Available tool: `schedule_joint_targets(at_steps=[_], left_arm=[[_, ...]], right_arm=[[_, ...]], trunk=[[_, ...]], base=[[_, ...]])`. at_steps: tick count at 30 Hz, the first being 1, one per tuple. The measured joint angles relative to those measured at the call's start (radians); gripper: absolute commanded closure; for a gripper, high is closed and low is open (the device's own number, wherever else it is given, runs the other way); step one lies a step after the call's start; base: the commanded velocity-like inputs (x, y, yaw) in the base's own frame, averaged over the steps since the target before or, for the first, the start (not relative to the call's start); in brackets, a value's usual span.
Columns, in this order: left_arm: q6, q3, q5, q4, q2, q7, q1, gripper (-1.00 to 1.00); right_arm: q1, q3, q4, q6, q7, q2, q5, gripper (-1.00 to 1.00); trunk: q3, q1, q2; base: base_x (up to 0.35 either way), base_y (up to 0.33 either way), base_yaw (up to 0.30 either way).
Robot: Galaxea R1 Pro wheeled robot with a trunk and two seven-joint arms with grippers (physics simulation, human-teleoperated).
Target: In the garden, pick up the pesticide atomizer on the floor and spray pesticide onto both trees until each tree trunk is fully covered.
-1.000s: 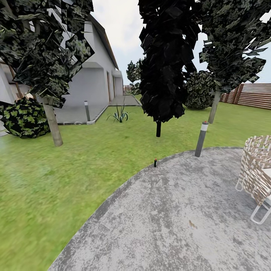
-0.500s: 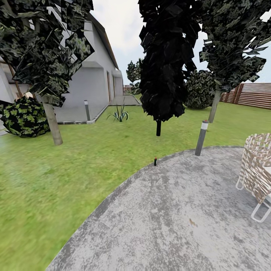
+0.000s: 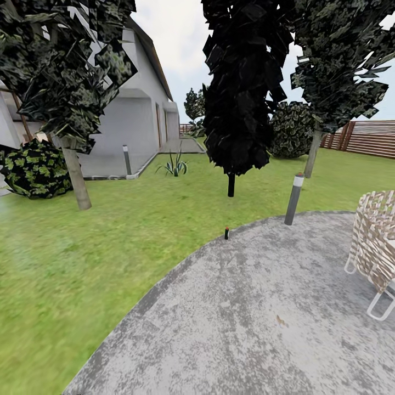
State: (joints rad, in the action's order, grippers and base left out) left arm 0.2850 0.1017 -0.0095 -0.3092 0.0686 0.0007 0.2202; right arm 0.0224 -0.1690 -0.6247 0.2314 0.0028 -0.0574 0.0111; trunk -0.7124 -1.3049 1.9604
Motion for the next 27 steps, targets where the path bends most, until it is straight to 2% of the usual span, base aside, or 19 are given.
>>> schedule_joint_targets(at_steps=[18,27], left_arm=[[0.0,-0.001,0.0,0.0,0.001,0.001,0.0,-1.0],[0.0,-0.001,0.0,0.0,0.0,0.0,0.0,-1.0]], right_arm=[[0.0,-0.002,-0.002,-0.001,0.0,-0.001,-0.002,-1.0],[0.0,-0.002,-0.002,-0.001,-0.002,-0.001,-0.001,-1.0]], trunk=[[-0.057,-0.069,0.126],[-0.095,-0.104,0.189]], base=[[0.0,0.0,0.0],[0.0,0.0,0.0]])
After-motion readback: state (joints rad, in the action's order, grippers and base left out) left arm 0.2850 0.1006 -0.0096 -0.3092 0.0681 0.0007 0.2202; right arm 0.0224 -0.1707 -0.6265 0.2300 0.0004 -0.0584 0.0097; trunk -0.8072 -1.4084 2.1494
